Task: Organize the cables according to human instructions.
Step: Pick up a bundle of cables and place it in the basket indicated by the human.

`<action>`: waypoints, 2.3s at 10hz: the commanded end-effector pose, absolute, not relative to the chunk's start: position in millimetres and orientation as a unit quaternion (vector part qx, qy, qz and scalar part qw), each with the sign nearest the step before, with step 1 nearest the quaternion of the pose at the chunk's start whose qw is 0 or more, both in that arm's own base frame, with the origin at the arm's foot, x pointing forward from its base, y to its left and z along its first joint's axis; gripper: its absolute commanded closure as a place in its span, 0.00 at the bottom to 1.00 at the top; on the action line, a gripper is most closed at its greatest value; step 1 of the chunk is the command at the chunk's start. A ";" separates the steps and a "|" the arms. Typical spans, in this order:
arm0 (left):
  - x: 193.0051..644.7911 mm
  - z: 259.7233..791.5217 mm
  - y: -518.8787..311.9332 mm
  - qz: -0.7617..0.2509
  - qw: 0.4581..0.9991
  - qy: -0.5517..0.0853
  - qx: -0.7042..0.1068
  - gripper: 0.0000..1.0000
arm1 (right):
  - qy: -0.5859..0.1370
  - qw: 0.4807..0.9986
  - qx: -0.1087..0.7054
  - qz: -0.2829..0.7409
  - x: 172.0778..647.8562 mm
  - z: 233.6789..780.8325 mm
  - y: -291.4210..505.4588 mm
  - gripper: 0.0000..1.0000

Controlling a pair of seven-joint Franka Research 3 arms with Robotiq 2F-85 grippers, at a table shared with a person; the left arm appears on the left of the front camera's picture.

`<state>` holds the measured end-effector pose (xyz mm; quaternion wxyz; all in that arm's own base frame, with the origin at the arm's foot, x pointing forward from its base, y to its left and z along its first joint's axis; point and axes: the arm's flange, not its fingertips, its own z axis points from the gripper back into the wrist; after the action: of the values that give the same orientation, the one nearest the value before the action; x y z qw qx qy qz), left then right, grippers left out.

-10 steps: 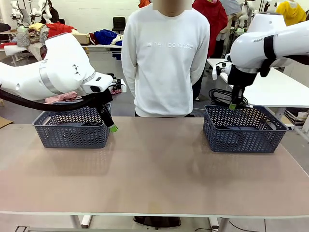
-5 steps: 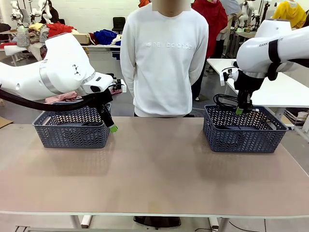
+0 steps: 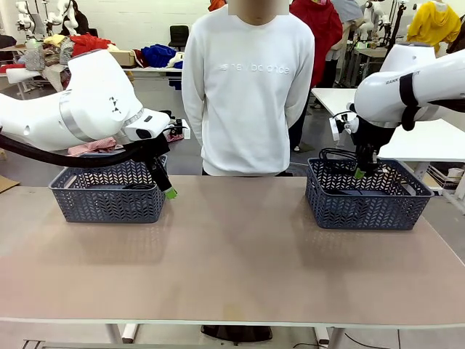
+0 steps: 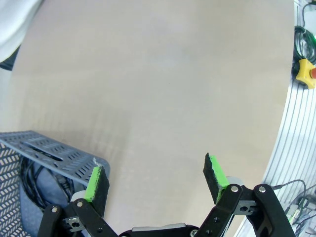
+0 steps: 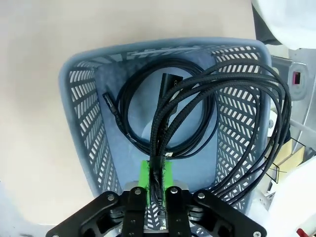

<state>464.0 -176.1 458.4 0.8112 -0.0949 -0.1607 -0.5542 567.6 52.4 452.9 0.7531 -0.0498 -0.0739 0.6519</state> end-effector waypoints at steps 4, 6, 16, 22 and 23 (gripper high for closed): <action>465.2 459.0 -174.0 -0.555 0.811 -0.159 -0.095 0.00 | -0.067 0.747 -0.051 0.660 566.9 442.3 38.4 0.70; 465.2 459.0 -174.0 -0.555 0.811 -0.159 -0.095 0.00 | -0.065 0.752 -0.050 0.654 569.1 440.2 38.3 0.52; 465.2 459.0 -174.0 -0.555 0.811 -0.159 -0.095 0.00 | -0.049 0.768 -0.045 0.637 569.6 445.8 37.9 0.00; 465.2 459.0 -174.0 -0.555 0.811 -0.159 -0.095 0.00 | -0.053 0.765 -0.041 0.641 567.7 439.5 39.9 0.00; 465.2 459.0 -174.0 -0.555 0.811 -0.159 -0.095 0.00 | -0.053 0.765 -0.041 0.641 567.7 439.5 39.9 0.00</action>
<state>464.0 -176.1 458.4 0.8112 -0.0949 -0.1607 -0.5542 567.8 41.2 438.0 0.7706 -0.0452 -0.0455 0.6341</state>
